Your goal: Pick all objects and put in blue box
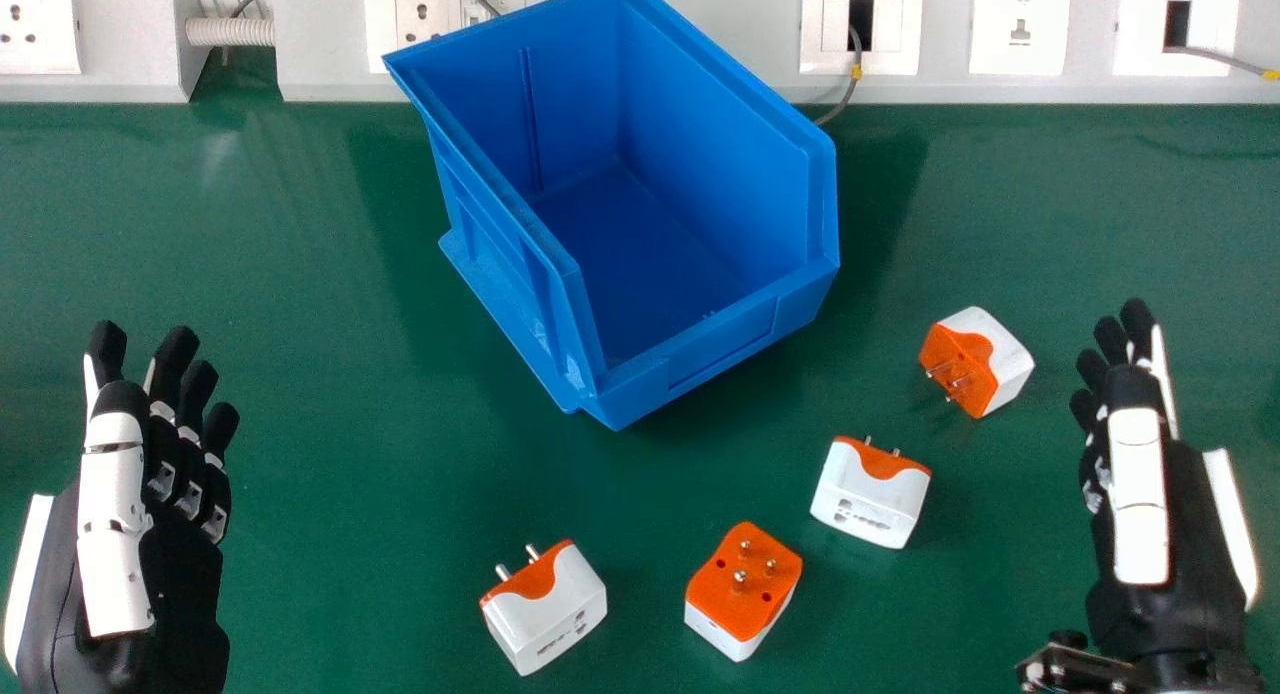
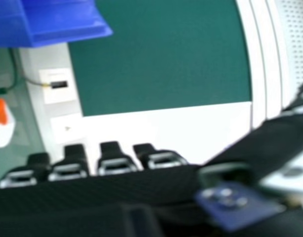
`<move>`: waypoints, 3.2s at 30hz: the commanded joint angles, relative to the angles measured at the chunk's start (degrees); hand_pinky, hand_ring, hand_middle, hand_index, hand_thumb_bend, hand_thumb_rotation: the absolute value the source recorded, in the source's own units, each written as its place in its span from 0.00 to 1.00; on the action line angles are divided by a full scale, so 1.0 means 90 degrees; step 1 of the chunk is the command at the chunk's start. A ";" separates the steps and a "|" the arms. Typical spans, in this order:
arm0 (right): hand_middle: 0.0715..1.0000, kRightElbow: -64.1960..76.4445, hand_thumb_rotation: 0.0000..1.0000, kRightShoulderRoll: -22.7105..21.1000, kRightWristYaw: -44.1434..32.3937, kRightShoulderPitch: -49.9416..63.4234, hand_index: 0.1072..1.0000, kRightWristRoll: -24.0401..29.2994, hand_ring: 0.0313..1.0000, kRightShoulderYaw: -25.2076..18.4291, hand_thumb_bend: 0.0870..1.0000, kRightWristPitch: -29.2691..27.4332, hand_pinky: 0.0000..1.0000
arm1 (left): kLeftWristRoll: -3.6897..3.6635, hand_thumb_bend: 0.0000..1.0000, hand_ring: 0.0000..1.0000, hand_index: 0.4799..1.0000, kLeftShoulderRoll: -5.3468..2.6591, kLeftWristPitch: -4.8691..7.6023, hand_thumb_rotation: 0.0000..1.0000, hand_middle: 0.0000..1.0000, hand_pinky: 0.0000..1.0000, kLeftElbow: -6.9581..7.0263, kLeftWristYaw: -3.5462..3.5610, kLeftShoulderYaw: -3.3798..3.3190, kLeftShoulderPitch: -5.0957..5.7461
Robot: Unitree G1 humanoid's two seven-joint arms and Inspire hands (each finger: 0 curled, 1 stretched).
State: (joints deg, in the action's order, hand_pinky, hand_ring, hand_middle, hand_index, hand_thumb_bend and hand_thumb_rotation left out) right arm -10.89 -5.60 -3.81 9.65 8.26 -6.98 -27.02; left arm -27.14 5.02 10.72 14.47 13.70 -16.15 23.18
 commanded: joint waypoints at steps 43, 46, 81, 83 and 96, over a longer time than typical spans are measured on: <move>1.00 0.0508 0.84 -0.0513 0.1493 0.0707 0.99 -0.2916 1.00 -0.0144 0.77 -0.0984 0.99 | 0.0331 0.18 1.00 0.98 -0.0273 0.0133 1.00 1.00 1.00 0.0318 -0.0009 -0.0040 0.0206; 0.99 0.0587 0.83 -0.0466 0.1482 0.0740 0.98 -0.2985 1.00 -0.0038 0.79 -0.0914 0.98 | 0.0383 0.17 1.00 0.99 -0.0295 0.0105 1.00 1.00 1.00 0.0383 -0.0059 0.0004 0.0226; 0.88 -0.1106 0.70 -0.1337 0.1406 -0.0593 0.87 -0.3705 0.85 0.0903 0.67 -0.0902 0.77 | 0.0329 0.15 1.00 0.99 -0.0281 -0.0026 1.00 1.00 1.00 0.0536 -0.0097 0.0003 0.0213; 0.87 -0.1223 0.69 -0.1367 0.1461 -0.0687 0.87 -0.3784 0.84 0.0940 0.67 -0.0882 0.76 | 0.0316 0.15 1.00 0.99 -0.0269 -0.0031 1.00 1.00 1.00 0.0532 -0.0089 0.0005 0.0203; 0.85 -0.1907 0.62 -0.1526 0.2153 -0.1165 0.84 -0.4434 0.83 0.1261 0.67 -0.0429 0.73 | 0.0149 0.15 1.00 0.99 -0.0227 -0.0141 1.00 1.00 1.00 0.0587 -0.0045 -0.0059 0.0205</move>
State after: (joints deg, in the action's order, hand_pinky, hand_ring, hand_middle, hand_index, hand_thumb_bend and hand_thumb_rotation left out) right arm -28.03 -18.41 13.95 0.44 -31.69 4.30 -31.14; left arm -24.92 2.60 9.31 18.32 12.87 -16.16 24.97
